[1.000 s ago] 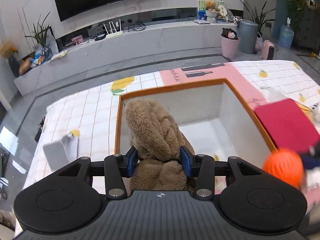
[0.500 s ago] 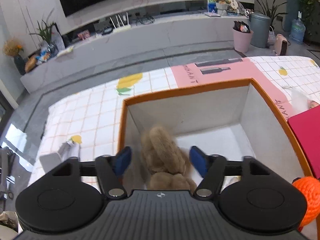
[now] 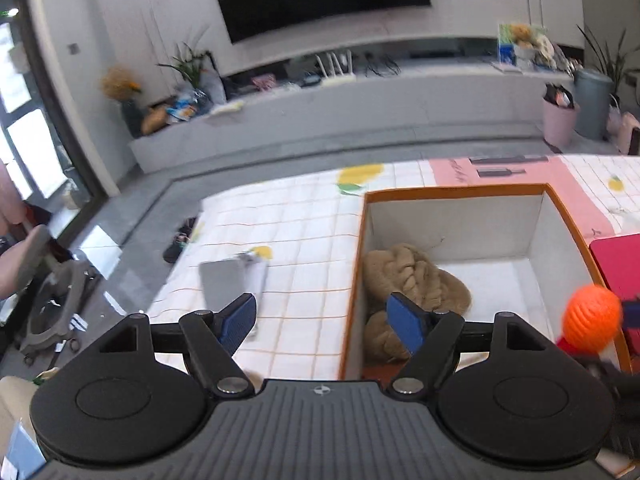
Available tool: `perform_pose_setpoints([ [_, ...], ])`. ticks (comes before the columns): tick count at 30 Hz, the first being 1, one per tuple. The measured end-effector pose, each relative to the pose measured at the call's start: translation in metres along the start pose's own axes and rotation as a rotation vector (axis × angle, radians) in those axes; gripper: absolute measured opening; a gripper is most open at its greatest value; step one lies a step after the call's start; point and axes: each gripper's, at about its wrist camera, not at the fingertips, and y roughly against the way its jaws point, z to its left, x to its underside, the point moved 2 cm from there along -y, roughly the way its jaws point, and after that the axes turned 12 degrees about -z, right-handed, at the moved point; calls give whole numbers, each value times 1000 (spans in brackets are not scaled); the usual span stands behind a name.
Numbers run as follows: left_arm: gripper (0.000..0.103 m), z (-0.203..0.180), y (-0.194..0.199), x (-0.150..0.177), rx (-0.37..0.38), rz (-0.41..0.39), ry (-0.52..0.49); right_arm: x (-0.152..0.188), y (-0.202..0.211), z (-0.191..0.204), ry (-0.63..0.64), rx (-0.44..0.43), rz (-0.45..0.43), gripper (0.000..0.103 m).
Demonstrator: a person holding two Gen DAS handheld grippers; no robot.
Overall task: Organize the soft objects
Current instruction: 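Open the left tool to drop the brown towel while the right tool releases the orange ball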
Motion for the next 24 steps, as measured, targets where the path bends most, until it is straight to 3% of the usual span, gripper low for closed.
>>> perform_pose_setpoints([
  [3, 88, 15, 7, 7, -22, -40, 64, -5, -14, 0, -14, 12, 46, 48],
  [5, 87, 26, 1, 15, -7, -25, 125, -11, -24, -5, -66, 29, 68, 48],
  [10, 86, 34, -16, 19, 45, -6, 127, -22, -59, -9, -148, 77, 141, 48],
  [13, 86, 40, -19, 22, 71, 7, 172, -24, -85, -2, -82, 130, 216, 48],
  [17, 86, 38, -16, 27, 93, 10, 154, -21, -103, 4, 126, 221, 342, 48],
  [19, 86, 35, -14, 27, 76, 5, 132, -17, -108, 2, 207, 210, 435, 48],
  [24, 86, 31, -11, 25, 108, -5, 120, -26, -109, -7, 160, 175, 549, 49],
])
